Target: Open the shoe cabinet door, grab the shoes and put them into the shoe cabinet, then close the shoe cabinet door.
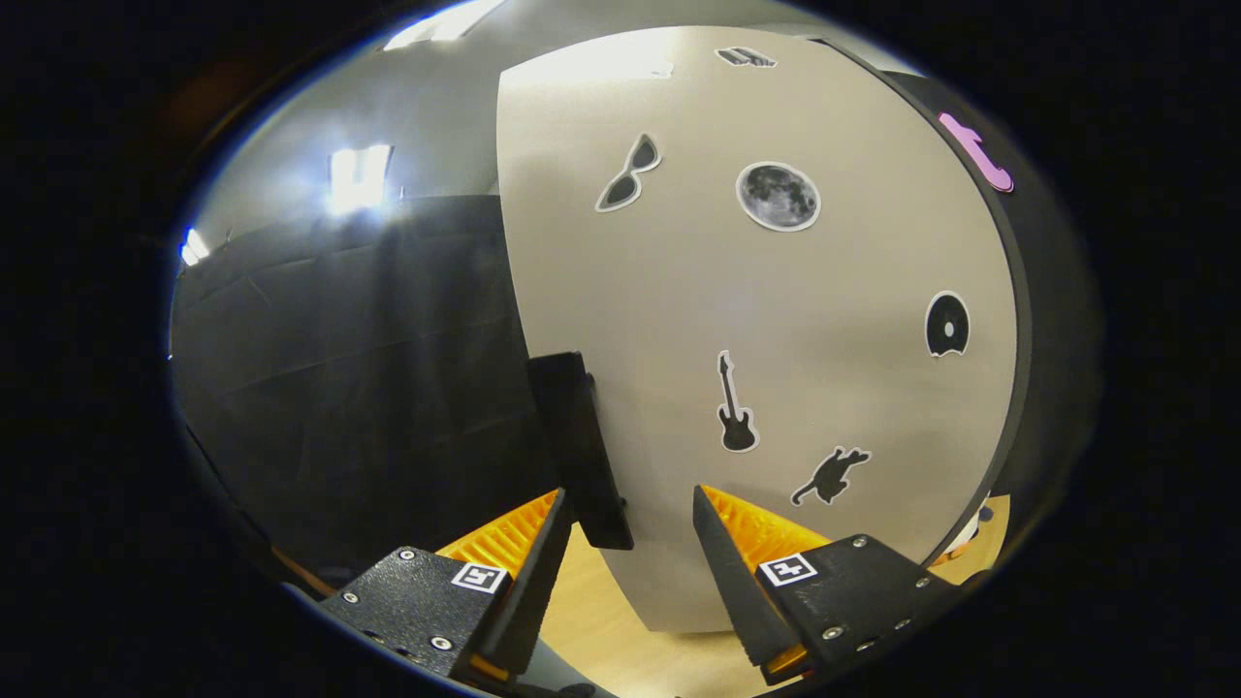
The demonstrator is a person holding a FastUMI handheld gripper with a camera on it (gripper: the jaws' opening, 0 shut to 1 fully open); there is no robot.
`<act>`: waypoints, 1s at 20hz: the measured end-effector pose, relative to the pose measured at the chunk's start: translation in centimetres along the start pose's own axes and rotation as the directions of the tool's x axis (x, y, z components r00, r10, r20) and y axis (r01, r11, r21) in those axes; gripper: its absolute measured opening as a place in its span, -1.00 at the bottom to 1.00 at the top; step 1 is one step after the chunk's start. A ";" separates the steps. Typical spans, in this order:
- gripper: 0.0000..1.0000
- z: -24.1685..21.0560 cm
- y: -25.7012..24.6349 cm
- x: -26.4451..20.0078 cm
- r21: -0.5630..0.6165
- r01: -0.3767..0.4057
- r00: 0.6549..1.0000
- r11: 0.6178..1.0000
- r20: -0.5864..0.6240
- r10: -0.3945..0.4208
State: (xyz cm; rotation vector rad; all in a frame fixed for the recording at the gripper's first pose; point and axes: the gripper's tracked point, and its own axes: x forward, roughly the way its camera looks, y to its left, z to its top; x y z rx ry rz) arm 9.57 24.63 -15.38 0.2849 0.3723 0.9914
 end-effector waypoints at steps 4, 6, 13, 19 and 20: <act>0.62 0.4 0.2 2.6 0.008 0.038 0.999 0.999 -0.004 -0.038; 0.62 0.4 0.2 2.8 -0.020 0.071 0.997 0.997 0.014 -0.070; 0.64 0.7 -0.3 3.4 -0.052 0.175 0.984 0.983 0.031 -0.174; 0.65 0.7 -0.5 4.0 -0.059 0.224 0.974 0.973 0.030 -0.223; 0.65 0.8 -0.6 4.0 -0.066 0.233 0.972 0.970 0.032 -0.232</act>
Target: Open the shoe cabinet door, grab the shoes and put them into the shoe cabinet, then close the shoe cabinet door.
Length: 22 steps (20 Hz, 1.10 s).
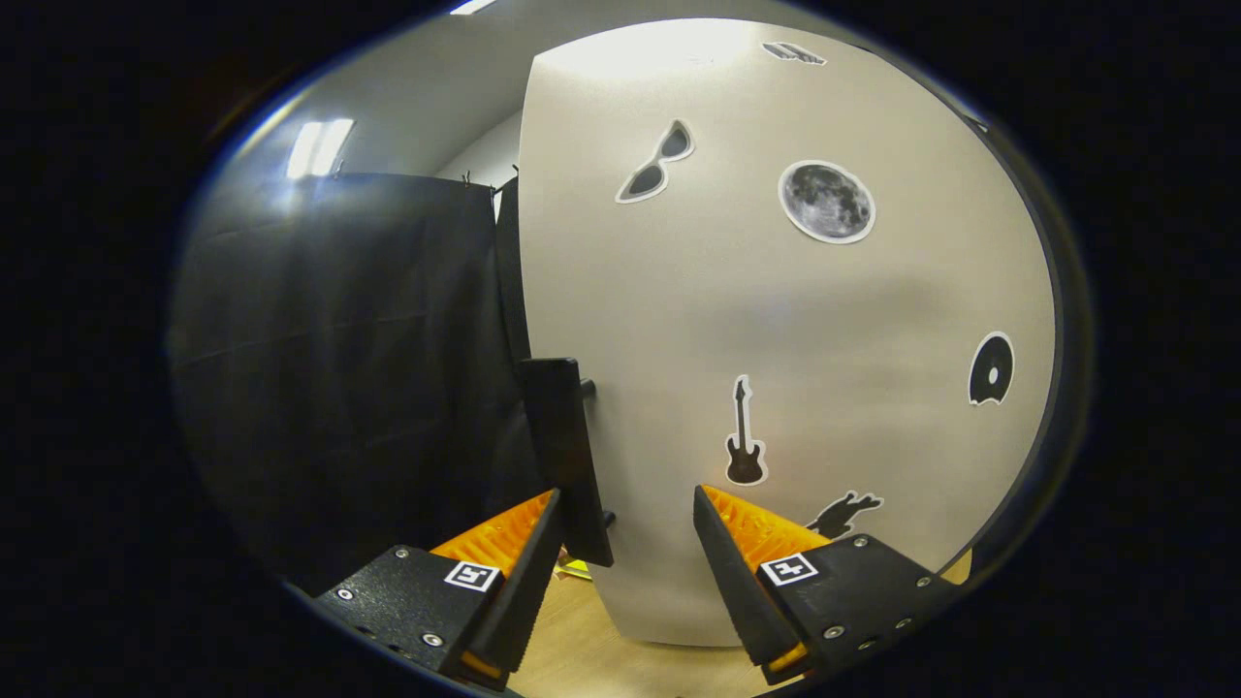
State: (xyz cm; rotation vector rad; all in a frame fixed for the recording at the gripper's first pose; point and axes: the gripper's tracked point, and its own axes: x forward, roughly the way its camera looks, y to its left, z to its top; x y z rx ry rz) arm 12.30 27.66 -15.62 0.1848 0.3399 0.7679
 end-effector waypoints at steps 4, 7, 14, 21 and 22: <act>0.69 0.0 -0.1 0.2 -0.024 0.046 0.999 0.999 0.008 -0.046; 0.69 0.0 -0.3 0.3 -0.011 0.071 0.997 0.997 0.005 -0.071; 0.70 4.0 -0.6 -3.6 -0.015 0.129 0.988 0.992 0.094 -0.127; 0.70 9.0 -1.6 -10.4 -0.041 0.225 0.956 0.973 0.204 -0.212; 0.69 9.4 -2.0 -11.5 -0.044 0.251 0.947 0.967 0.217 -0.236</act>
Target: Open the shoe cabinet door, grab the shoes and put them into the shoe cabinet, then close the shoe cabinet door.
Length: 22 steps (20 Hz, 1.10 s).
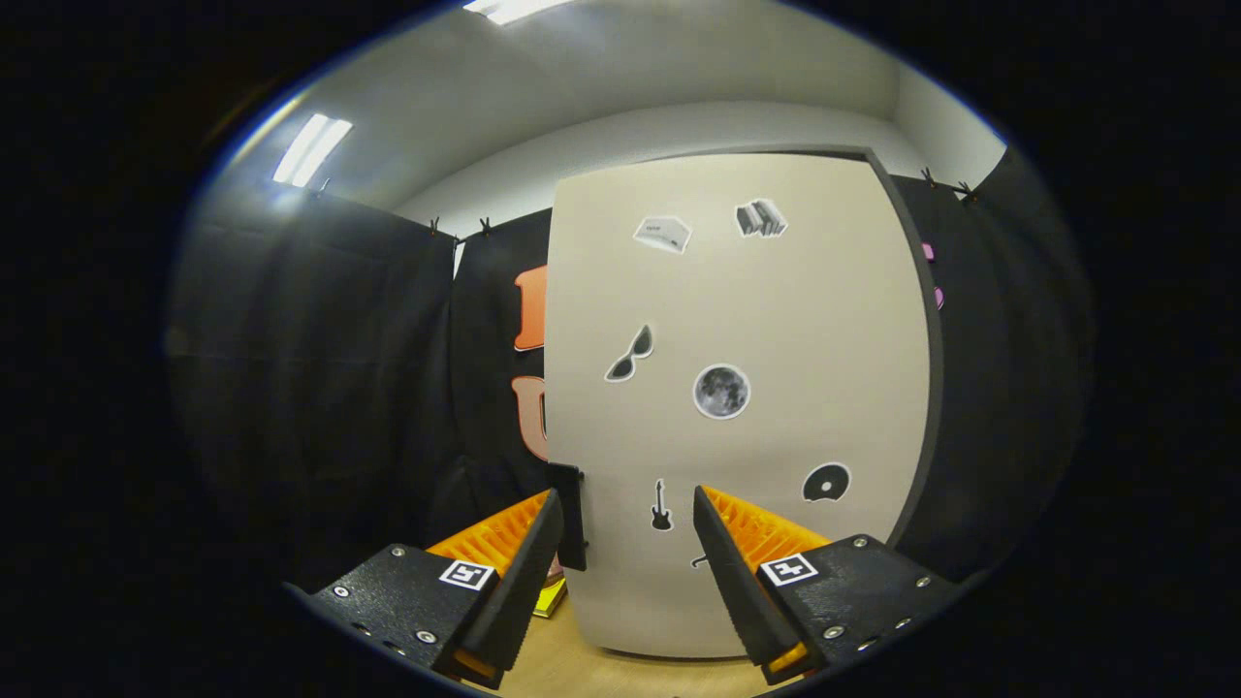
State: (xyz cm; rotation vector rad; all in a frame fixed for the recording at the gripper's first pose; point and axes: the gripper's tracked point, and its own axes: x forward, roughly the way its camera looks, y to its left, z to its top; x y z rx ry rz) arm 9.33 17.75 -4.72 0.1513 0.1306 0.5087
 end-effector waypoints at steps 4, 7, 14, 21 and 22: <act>0.69 2.4 -2.8 -3.1 -0.039 0.106 0.994 0.994 0.034 -0.105; 0.70 3.5 -5.4 -5.6 -0.073 0.212 0.977 0.975 0.055 -0.208; 0.74 5.9 -7.9 -10.8 -0.114 0.342 0.939 0.933 0.094 -0.332; 0.78 7.6 -9.9 -14.2 -0.138 0.445 0.893 0.885 0.138 -0.428; 0.78 7.6 -10.0 -14.4 -0.137 0.451 0.890 0.882 0.139 -0.434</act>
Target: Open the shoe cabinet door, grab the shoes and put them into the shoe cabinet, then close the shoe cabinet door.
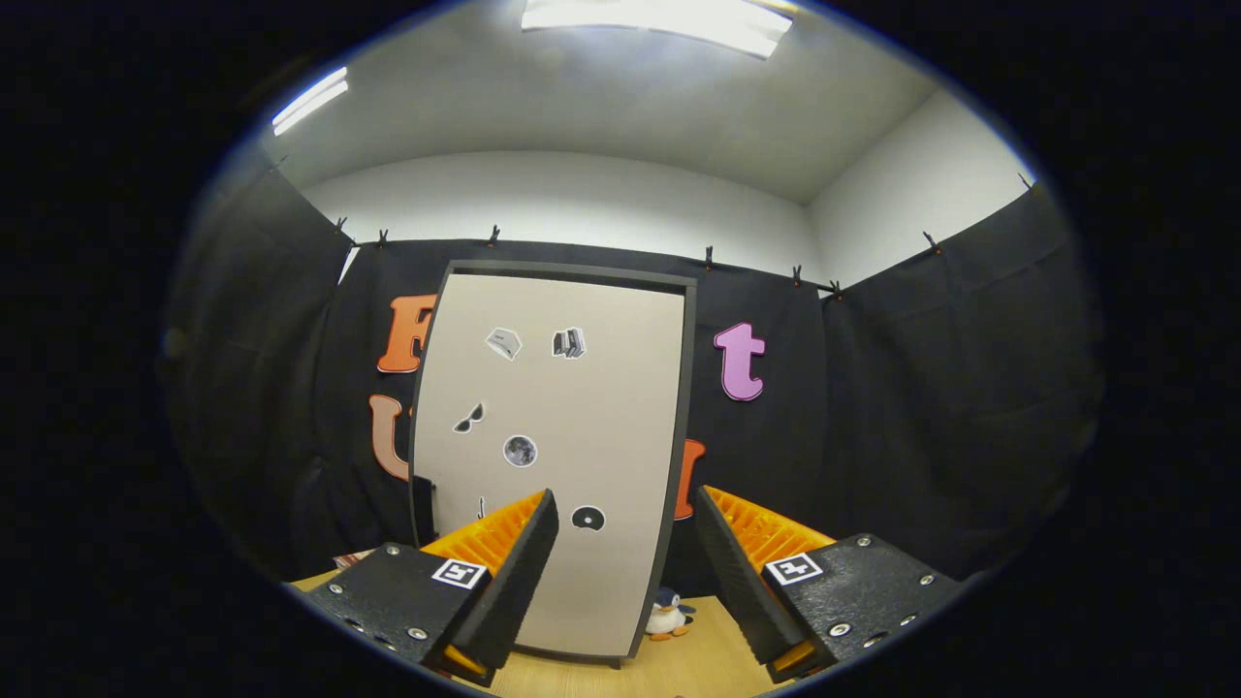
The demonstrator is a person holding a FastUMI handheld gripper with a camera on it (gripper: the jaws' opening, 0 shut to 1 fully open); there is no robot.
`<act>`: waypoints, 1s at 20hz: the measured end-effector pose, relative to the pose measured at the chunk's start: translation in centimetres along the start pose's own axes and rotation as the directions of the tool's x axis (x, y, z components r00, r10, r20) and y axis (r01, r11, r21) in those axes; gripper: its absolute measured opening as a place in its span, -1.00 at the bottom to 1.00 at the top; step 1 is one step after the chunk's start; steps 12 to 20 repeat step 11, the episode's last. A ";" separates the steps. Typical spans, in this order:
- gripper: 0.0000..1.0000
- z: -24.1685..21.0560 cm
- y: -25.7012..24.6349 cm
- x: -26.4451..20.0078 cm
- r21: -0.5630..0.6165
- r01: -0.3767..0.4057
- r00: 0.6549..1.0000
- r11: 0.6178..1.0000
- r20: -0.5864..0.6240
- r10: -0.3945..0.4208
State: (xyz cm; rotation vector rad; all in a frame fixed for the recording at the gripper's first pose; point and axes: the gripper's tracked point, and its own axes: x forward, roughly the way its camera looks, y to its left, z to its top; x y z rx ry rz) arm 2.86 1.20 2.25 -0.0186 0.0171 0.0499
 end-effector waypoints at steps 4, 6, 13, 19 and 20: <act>0.82 -0.5 -0.9 -0.3 -0.002 0.033 0.999 0.999 -0.008 -0.033; 0.83 -0.8 -1.6 -0.3 -0.006 0.066 0.998 0.998 -0.015 -0.066; 0.84 -2.0 -2.4 -0.5 -0.005 0.098 0.994 0.995 -0.052 -0.098; 0.84 -2.0 -2.4 -0.5 -0.005 0.098 0.994 0.995 -0.052 -0.098; 0.84 -2.0 -2.4 -0.5 -0.005 0.098 0.994 0.995 -0.052 -0.098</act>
